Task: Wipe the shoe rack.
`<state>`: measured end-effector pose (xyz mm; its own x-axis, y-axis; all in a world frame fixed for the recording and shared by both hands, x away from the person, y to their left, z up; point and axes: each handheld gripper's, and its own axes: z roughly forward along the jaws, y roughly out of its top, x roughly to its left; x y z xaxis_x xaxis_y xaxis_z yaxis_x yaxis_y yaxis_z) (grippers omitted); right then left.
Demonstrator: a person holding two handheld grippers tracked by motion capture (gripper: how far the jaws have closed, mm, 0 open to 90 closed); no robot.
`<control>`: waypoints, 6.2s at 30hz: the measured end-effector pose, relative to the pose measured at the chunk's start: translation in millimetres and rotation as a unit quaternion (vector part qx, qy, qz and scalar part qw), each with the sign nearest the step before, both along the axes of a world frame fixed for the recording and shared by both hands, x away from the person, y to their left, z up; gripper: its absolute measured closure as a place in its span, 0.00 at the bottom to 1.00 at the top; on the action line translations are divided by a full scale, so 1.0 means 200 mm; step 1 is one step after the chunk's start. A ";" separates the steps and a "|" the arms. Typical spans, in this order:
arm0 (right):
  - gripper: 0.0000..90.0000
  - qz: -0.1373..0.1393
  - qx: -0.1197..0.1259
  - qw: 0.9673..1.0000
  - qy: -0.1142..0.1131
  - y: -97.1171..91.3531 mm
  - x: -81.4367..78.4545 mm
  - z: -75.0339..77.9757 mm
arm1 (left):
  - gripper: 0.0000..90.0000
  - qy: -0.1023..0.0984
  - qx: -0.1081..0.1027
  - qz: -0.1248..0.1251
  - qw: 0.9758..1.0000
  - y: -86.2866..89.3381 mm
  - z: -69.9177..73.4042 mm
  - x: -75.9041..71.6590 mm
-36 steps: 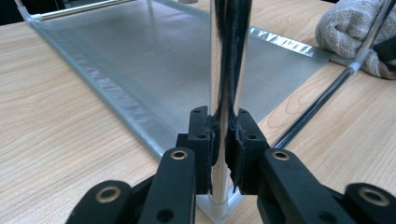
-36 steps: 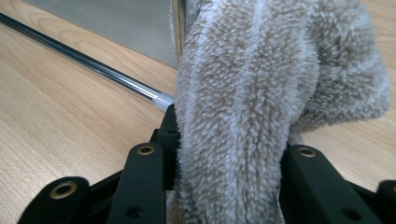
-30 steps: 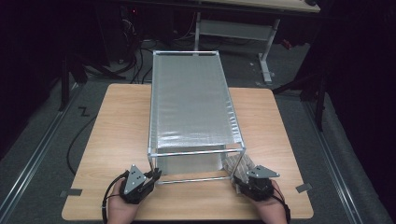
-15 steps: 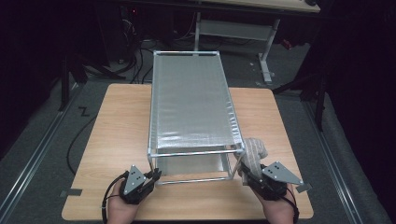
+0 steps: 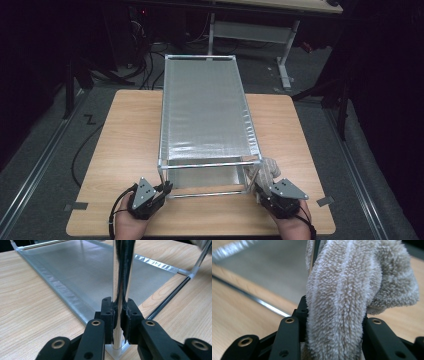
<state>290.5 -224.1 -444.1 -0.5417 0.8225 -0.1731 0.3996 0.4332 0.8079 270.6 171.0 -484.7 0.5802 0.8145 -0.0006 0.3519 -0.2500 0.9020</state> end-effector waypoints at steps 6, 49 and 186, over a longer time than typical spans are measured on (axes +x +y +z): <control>0.70 0.003 -0.036 0.998 0.053 0.02 0.03 -0.15 | 0.89 0.001 -0.001 0.000 1.000 0.00 0.00 0.00; 0.67 -0.068 0.004 0.996 0.061 -0.20 0.14 -0.17 | 0.87 -0.011 0.036 -0.134 0.990 -0.33 0.01 -0.29; 0.88 0.005 0.077 0.997 -0.028 -0.20 -0.28 0.03 | 0.56 -0.001 0.030 0.176 0.984 0.41 0.14 0.65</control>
<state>235.4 -263.5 -439.1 -0.5424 0.8367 -0.0758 0.3490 0.3064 0.8856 401.3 253.3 -457.1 0.2617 0.9636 0.0542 0.4248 -0.1655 0.8900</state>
